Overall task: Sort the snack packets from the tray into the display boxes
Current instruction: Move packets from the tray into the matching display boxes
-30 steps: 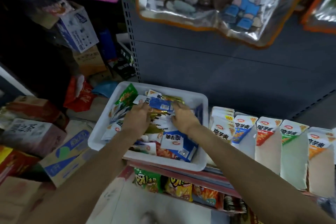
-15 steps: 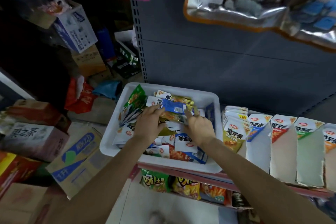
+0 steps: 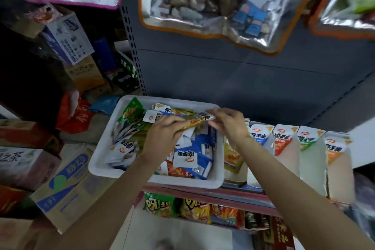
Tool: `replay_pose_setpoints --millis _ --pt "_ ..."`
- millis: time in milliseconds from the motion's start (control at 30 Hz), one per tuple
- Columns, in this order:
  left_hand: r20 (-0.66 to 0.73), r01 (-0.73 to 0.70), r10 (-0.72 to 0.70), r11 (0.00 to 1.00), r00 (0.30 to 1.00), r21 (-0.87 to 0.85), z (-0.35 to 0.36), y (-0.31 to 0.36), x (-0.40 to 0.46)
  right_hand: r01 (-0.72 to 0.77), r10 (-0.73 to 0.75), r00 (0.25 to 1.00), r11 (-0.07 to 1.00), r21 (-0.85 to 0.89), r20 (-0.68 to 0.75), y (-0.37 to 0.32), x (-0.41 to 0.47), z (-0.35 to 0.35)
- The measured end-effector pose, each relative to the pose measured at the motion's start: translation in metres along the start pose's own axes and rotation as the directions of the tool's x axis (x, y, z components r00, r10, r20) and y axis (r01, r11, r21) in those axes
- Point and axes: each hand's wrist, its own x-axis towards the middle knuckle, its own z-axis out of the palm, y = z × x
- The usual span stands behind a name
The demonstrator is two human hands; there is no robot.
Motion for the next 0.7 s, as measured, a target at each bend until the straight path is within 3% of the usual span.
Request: replay_pose_setpoints --millis 100,200,300,400,500,700 --pt "0.134 0.157 -0.136 0.974 0.982 -0.162 0.011 0.024 0.004 0.093 -0.092 0.995 0.996 0.007 -0.043 -0.007 -0.005 -0.029" --pt "0.260 0.403 -0.328 0.855 0.908 -0.328 0.021 0.051 0.010 0.109 -0.111 0.994 0.991 -0.074 -0.018 -0.015 -0.010 -0.059" --pt "0.294 0.521 -0.431 0.741 0.853 -0.425 0.032 0.072 0.017 0.189 -0.201 0.978 0.965 -0.182 -0.050 -0.026 -0.015 -0.085" --pt "0.445 0.555 -0.404 0.780 0.799 -0.289 0.055 0.078 0.021 0.273 -0.311 0.947 0.914 -0.301 -0.085 -0.032 -0.014 -0.107" --pt "0.648 0.658 -0.405 0.726 0.645 -0.201 0.074 0.083 0.019 0.314 -0.382 0.923 0.825 -0.470 -0.054 -0.027 -0.011 -0.121" --pt "0.662 0.800 -0.507 0.547 0.551 -0.247 0.087 0.092 0.009 0.398 -0.414 0.894 0.562 -0.725 0.170 -0.007 -0.014 -0.120"
